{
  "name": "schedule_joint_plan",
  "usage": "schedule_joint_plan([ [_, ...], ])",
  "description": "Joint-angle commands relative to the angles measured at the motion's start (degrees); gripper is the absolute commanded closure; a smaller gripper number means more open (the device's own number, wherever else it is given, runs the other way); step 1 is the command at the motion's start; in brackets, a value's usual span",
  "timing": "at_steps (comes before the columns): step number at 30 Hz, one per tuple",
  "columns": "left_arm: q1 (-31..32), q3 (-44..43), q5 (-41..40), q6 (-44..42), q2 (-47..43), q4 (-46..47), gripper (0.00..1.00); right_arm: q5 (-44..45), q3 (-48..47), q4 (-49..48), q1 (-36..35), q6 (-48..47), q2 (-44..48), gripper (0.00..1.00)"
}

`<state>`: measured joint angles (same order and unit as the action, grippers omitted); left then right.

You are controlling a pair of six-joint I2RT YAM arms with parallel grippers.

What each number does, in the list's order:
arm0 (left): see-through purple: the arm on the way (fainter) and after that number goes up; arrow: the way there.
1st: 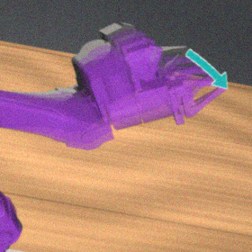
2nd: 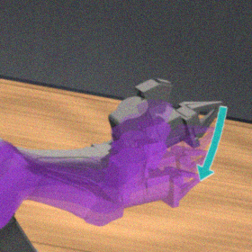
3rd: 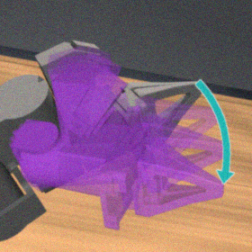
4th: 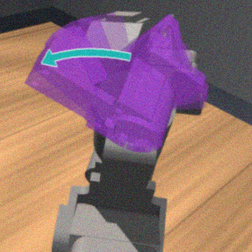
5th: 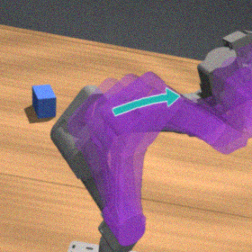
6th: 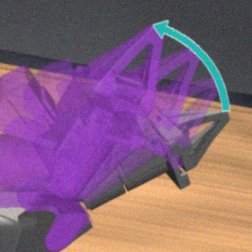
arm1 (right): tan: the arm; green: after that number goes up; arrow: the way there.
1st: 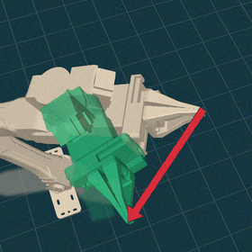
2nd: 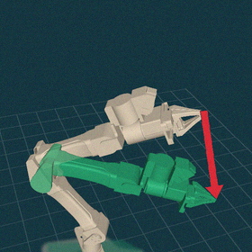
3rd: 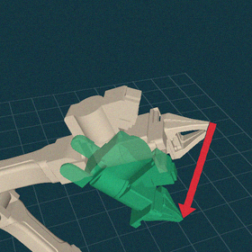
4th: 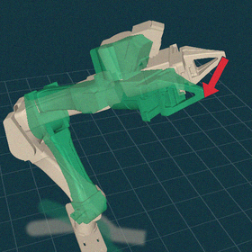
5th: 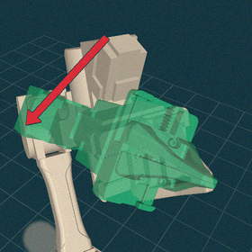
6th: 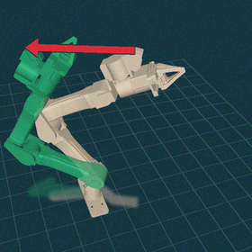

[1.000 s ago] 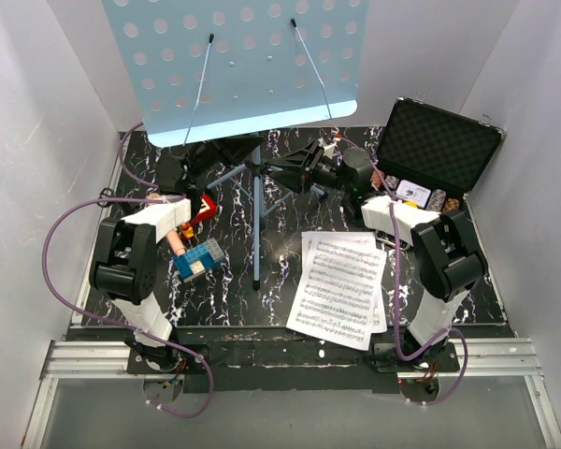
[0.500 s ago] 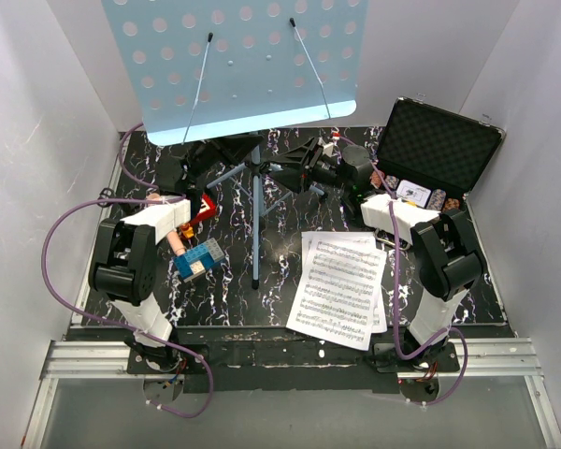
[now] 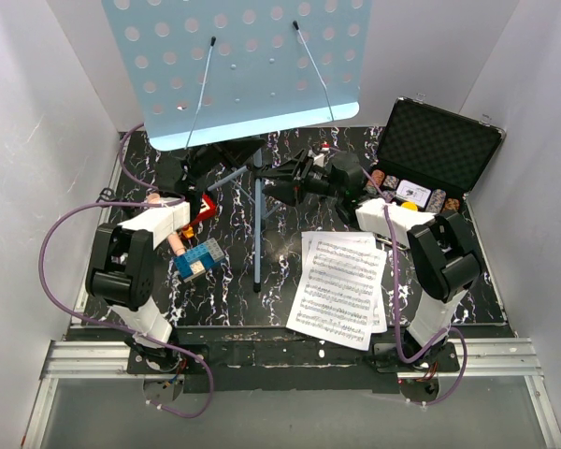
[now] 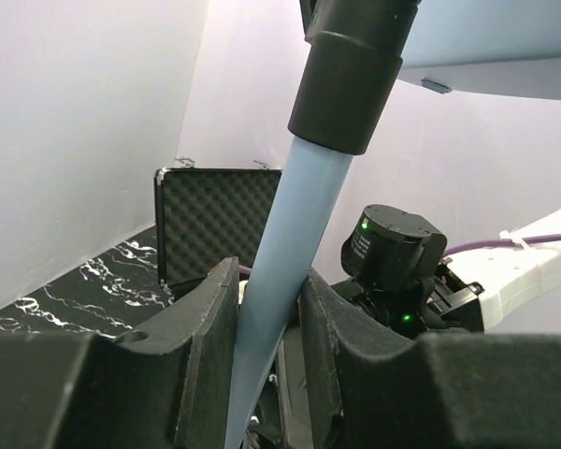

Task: Pack up the instrument practice props
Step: Unscrew the knob on the music stand.

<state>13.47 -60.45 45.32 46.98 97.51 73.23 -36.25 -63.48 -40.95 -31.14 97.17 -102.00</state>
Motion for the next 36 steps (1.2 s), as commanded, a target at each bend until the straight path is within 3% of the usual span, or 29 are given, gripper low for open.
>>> schedule_joint_plan([
  [1,1.5,1.5,1.9,1.3,-2.7,-5.4,1.00,-1.0,0.0,0.5,-0.5,-1.0,0.2,0.39],
  [10,1.5,1.6,2.0,0.6,-3.2,-6.1,1.00,0.5,-0.9,-6.3,-0.3,2.6,-2.1,0.55],
  [20,1.5,1.6,2.0,1.7,-2.9,-4.8,1.00,1.4,-0.1,-8.7,1.7,3.8,-2.3,0.47],
  [23,1.4,1.5,2.0,1.9,-2.6,-4.6,1.00,0.4,-2.4,-6.6,1.8,2.6,-2.8,0.56],
  [26,1.4,1.5,2.0,1.8,-2.7,-4.6,1.00,-0.3,-3.0,-5.9,1.7,1.9,-2.9,0.73],
  [33,1.5,1.4,1.9,2.5,-2.3,-4.3,1.00,-2.2,-3.8,-5.7,1.6,-1.0,-2.6,0.99],
  [36,1.5,1.0,1.9,2.3,-2.5,-5.5,1.00,-3.8,-5.9,-2.1,1.3,-6.3,-1.9,0.99],
])
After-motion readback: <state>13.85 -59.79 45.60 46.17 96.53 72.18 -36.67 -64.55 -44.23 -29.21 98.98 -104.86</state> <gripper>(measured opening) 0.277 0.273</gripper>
